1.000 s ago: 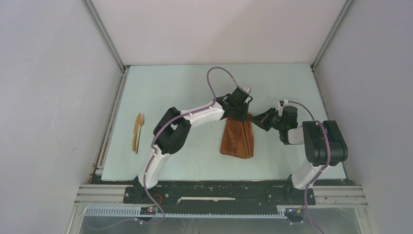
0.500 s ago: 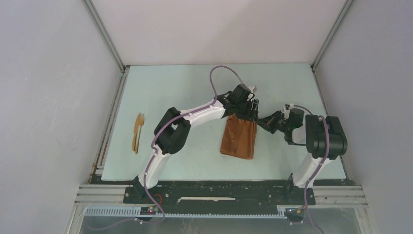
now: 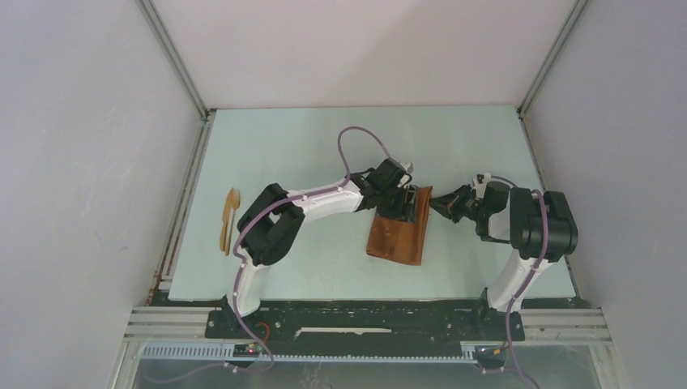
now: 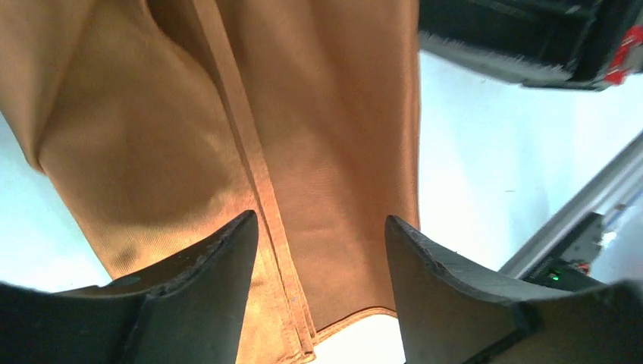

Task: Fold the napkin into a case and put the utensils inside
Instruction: Pick up the 2/3-rectangle-folded napkin from the center of the board.

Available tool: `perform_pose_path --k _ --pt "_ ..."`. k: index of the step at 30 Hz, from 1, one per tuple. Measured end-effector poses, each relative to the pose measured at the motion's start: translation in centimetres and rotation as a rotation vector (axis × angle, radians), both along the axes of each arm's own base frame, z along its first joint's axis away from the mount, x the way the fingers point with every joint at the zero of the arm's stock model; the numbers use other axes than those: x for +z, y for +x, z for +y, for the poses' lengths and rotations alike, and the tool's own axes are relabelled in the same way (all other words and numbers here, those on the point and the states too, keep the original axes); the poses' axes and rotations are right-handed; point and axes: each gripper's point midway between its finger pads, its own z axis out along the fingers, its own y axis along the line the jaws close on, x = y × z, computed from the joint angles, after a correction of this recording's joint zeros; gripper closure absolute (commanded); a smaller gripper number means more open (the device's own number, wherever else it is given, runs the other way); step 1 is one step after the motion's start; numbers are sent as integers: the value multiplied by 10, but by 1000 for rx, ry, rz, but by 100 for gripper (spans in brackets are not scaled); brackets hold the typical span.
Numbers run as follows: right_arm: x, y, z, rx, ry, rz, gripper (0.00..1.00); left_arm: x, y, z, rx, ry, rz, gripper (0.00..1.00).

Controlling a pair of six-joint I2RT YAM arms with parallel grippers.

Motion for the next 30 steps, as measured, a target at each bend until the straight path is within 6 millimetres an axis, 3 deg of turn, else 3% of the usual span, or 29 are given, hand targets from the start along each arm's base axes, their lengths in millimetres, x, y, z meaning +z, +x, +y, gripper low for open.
perform_pose_path --k 3,6,12,15,19,24,30 --pt "0 1 -2 0 5 -5 98 -9 -12 2 16 75 -21 20" --pt "-1 0 -2 1 7 -2 98 -10 -36 -1 14 193 -89 18" --pt "-1 1 -2 1 11 -5 100 28 -89 -50 -67 256 -238 20" --pt "0 0 -2 2 12 -4 100 28 -105 -64 -96 292 -268 21" --pt "-1 0 -2 2 11 -4 100 2 -108 -59 -105 402 -272 21" --pt "-1 0 -2 3 11 -5 100 -32 -109 -38 -112 535 -253 26" --pt "-3 0 -1 7 14 -6 100 -37 -108 -32 -111 567 -257 33"
